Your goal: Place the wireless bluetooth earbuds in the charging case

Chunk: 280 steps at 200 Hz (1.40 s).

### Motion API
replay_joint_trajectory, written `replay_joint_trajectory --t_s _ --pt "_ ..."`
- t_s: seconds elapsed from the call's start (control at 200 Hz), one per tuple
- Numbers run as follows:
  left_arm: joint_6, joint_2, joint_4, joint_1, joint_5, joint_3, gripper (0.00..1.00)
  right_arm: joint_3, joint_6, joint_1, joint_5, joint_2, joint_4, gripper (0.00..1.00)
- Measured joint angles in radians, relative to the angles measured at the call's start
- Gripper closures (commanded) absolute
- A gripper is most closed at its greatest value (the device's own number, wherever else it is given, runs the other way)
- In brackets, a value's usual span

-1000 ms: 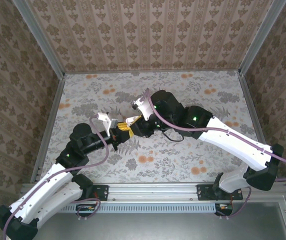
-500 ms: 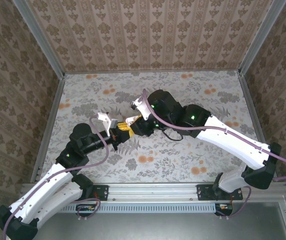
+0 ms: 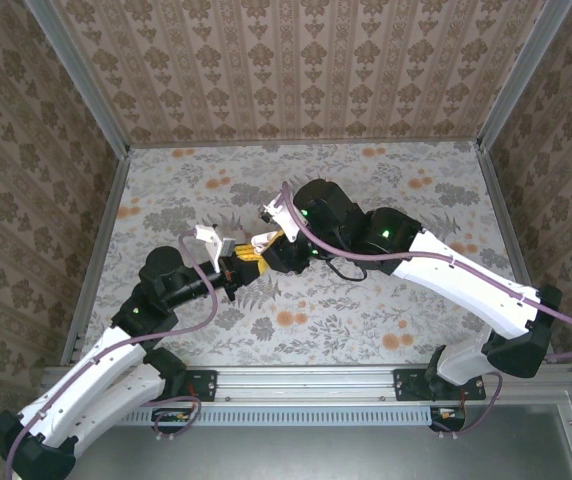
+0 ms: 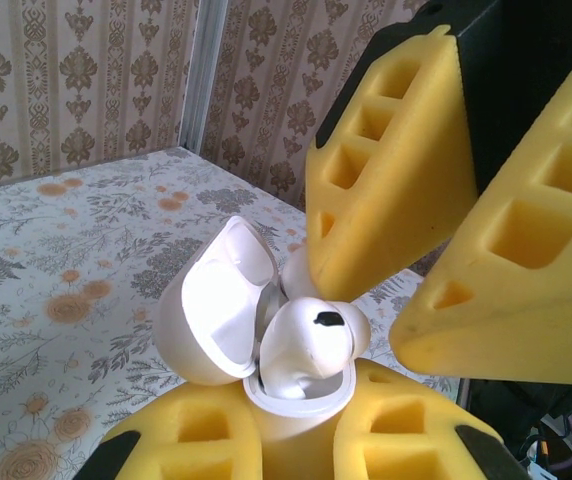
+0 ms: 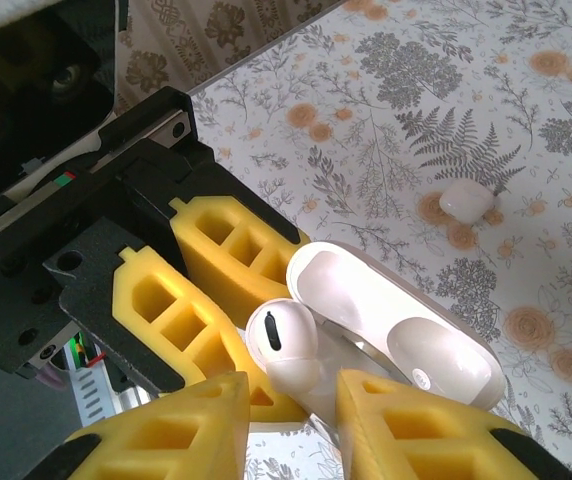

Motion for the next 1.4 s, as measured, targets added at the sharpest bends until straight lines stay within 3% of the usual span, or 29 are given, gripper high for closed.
replay_joint_trajectory --t_s 0.74,1.045,1.4 --pt "0.000 0.000 0.003 0.005 0.015 0.000 1.00 0.009 0.043 -0.013 -0.013 -0.023 0.014 0.69" --pt "0.000 0.000 0.003 0.005 0.016 0.000 1.00 0.007 0.135 -0.014 -0.095 -0.029 0.068 0.87" --pt "0.000 0.000 0.003 0.005 0.016 0.000 1.00 0.003 0.175 -0.014 -0.165 -0.026 0.091 0.92"
